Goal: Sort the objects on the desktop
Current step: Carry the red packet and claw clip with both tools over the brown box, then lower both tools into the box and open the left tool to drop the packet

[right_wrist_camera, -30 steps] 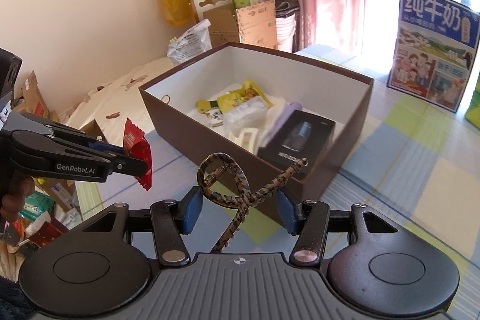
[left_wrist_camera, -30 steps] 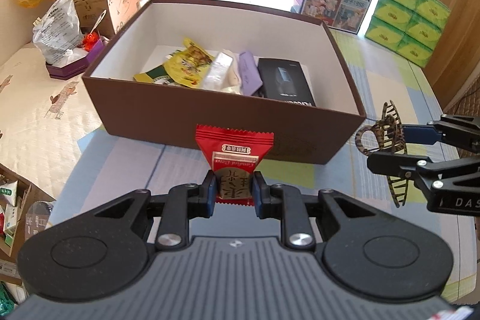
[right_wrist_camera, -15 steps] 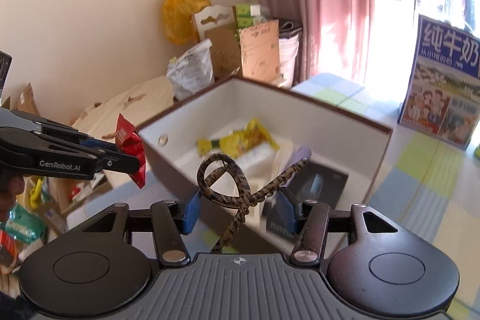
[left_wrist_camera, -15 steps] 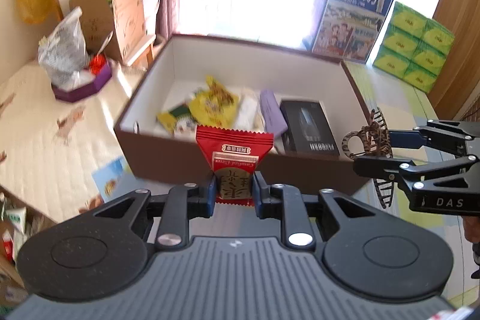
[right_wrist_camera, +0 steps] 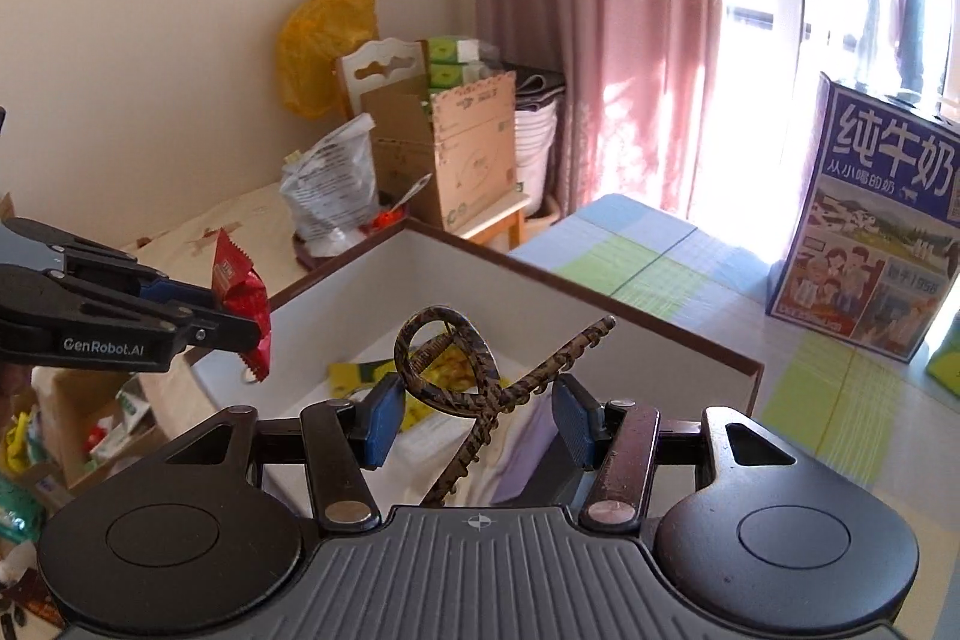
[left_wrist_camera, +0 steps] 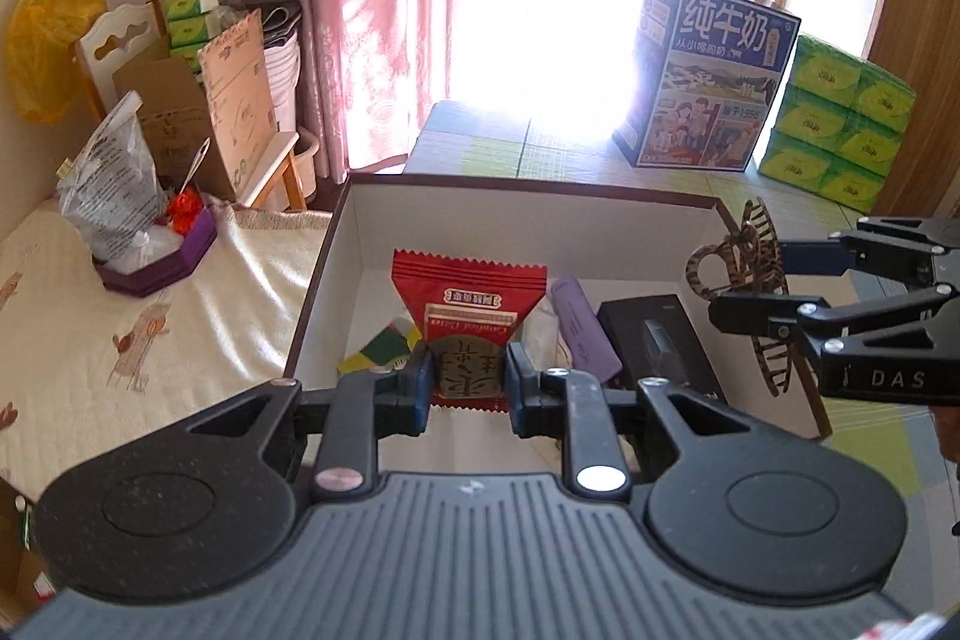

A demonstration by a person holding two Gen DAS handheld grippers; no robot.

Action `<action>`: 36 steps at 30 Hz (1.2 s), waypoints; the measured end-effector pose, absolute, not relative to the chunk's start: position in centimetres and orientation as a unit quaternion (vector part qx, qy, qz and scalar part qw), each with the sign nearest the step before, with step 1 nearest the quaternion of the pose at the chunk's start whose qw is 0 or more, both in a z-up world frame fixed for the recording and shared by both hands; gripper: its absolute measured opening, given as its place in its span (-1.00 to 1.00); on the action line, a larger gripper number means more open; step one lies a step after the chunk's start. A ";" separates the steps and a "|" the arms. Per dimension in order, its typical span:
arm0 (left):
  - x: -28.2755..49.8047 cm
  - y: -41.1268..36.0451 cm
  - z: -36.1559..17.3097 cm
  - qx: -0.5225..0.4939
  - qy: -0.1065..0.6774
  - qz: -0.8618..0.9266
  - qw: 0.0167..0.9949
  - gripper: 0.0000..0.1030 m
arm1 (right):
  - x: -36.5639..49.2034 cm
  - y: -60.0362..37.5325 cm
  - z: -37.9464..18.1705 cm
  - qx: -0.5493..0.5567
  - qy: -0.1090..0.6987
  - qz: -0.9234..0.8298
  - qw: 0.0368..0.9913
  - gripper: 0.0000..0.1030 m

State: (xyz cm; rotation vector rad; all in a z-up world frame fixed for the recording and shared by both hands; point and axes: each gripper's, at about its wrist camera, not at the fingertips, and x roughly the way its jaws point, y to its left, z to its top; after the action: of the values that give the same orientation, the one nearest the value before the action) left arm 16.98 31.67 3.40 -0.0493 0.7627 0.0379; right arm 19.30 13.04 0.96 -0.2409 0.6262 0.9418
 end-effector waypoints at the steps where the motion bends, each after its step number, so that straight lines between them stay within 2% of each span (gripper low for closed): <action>1: 17.4 31.8 3.3 -0.020 0.374 0.018 0.927 -0.61 | 19.6 13.2 0.8 -0.113 0.299 0.442 0.838 0.00; 36: 27.1 35.1 -4.5 0.020 0.468 0.002 0.883 -0.61 | 26.0 16.6 -5.0 -0.106 0.396 0.361 0.838 -0.01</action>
State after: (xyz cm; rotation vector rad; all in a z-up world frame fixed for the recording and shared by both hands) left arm 27.14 35.12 -4.49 0.0415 0.9748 0.0044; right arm 26.00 16.57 -4.96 -0.2233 0.8381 0.7634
